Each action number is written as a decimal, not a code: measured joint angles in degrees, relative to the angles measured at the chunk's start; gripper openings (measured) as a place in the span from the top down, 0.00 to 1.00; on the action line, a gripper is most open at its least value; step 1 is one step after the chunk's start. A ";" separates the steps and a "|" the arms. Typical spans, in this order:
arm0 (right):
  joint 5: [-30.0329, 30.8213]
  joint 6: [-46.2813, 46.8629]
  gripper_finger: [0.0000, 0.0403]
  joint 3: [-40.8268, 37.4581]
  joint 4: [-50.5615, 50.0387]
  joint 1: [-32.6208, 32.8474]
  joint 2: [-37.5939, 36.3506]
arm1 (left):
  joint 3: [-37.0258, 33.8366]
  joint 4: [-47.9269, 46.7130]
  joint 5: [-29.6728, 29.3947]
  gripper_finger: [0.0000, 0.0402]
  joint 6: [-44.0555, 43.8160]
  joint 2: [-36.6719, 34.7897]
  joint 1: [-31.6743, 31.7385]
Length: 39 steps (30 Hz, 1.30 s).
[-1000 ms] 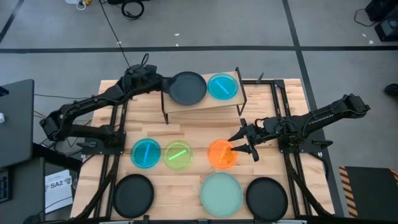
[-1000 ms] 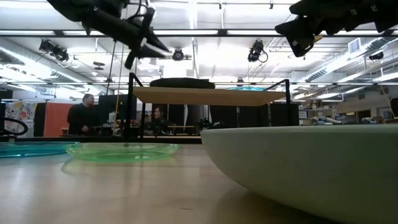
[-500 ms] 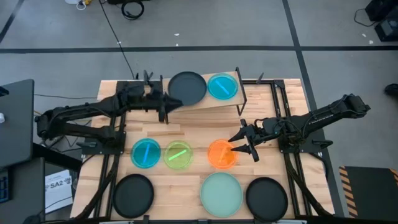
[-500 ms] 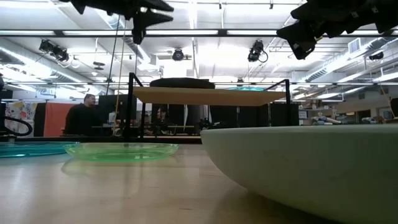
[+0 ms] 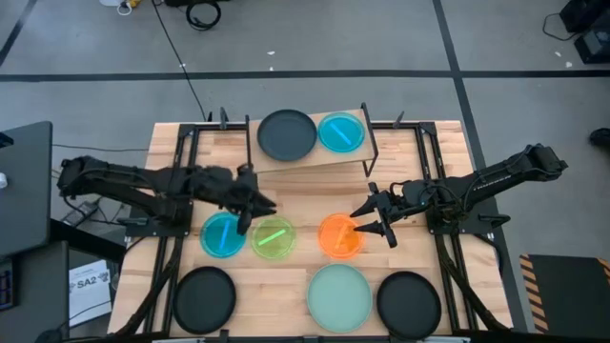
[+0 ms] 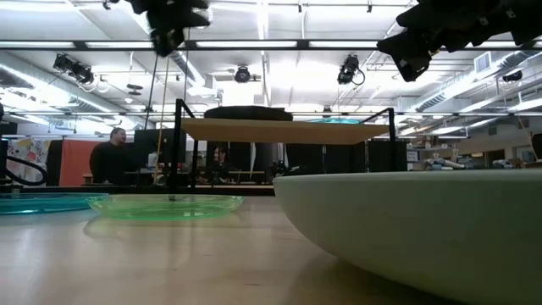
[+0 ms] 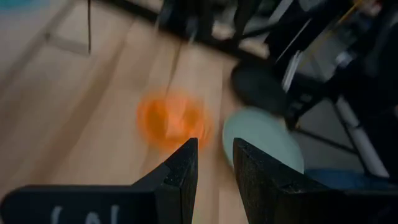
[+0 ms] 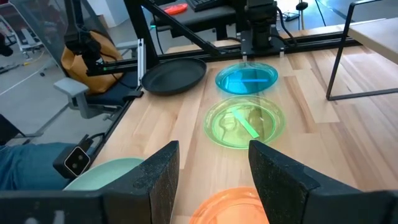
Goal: Place and stack plates onto a shelf
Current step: Stack the green plate on top of the light blue plate on the shelf
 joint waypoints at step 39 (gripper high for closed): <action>0.00 -0.20 0.51 0.00 -0.44 0.00 0.00 | -0.02 -26.69 -11.73 0.73 -19.18 24.61 -3.38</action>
